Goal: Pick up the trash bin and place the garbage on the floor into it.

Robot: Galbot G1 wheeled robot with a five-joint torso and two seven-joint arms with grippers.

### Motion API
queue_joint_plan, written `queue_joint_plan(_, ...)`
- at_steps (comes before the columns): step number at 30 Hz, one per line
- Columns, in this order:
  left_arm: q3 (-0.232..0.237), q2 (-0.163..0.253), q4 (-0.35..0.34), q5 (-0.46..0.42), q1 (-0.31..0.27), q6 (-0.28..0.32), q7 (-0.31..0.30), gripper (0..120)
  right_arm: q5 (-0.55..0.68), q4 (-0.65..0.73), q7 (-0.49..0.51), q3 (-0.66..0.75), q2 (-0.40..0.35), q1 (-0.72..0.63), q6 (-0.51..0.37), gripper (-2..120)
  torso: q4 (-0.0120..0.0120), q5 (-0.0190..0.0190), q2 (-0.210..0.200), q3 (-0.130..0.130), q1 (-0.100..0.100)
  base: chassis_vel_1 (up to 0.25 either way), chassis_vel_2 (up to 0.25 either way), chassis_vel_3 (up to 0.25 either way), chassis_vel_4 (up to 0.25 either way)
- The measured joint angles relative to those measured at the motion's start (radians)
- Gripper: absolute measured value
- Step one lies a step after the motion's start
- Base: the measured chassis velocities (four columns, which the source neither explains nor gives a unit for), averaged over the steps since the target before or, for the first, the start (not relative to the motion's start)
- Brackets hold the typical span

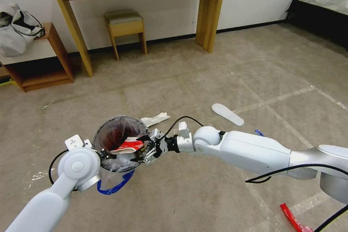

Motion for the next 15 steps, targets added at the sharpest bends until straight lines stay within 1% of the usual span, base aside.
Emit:
queue_joint_plan(3,-0.002,0.000,-0.001,0.002,0.004,0.001,0.000,0,-0.003,-0.003,0.003,0.005,0.013,0.003,0.015,100,0.0002,0.0000,0.000,0.000,0.000,0.000,0.000,0.000,0.000)
queue_joint_plan(8,-0.004,0.001,0.003,0.002,0.004,0.001,-0.001,0,-0.008,0.030,-0.005,0.062,-0.021,0.015,0.046,100,0.0000,0.0000,0.000,0.000,0.000,0.000,0.000,0.000,0.000)
queue_joint_plan(9,-0.004,0.001,0.005,0.002,0.004,0.001,0.000,0,-0.014,0.052,-0.005,0.115,-0.043,0.012,0.061,100,-0.0001,0.0000,0.000,0.000,0.000,0.000,0.000,0.000,0.000)
queue_joint_plan(10,0.000,0.001,0.006,0.002,0.003,0.001,0.000,0,-0.024,0.092,0.011,0.213,-0.076,-0.007,0.069,100,-0.0001,0.0000,0.000,0.000,0.000,0.000,0.000,0.000,0.000)
queue_joint_plan(11,0.000,0.001,0.006,0.002,0.003,0.001,0.000,0,-0.024,0.092,0.011,0.213,-0.076,-0.007,0.069,100,-0.0001,0.0000,0.000,0.000,0.000,0.000,0.000,0.000,0.000)
queue_joint_plan(13,0.006,0.004,0.011,0.002,0.000,0.000,0.002,0,-0.033,0.164,0.048,0.356,-0.129,-0.052,0.069,100,0.0001,0.0001,0.000,0.000,0.000,0.000,0.000,0.000,0.000)
queue_joint_plan(14,0.006,0.004,0.011,0.002,0.000,0.000,0.002,0,-0.033,0.164,0.048,0.356,-0.129,-0.052,0.069,100,0.0001,0.0001,0.000,0.000,0.000,0.000,0.000,0.000,0.000)
queue_joint_plan(15,0.009,0.008,0.014,0.002,-0.003,0.000,0.004,0,-0.034,0.200,0.068,0.423,-0.160,-0.078,0.065,100,0.0000,0.0000,0.000,0.000,0.000,0.000,0.000,0.000,0.000)
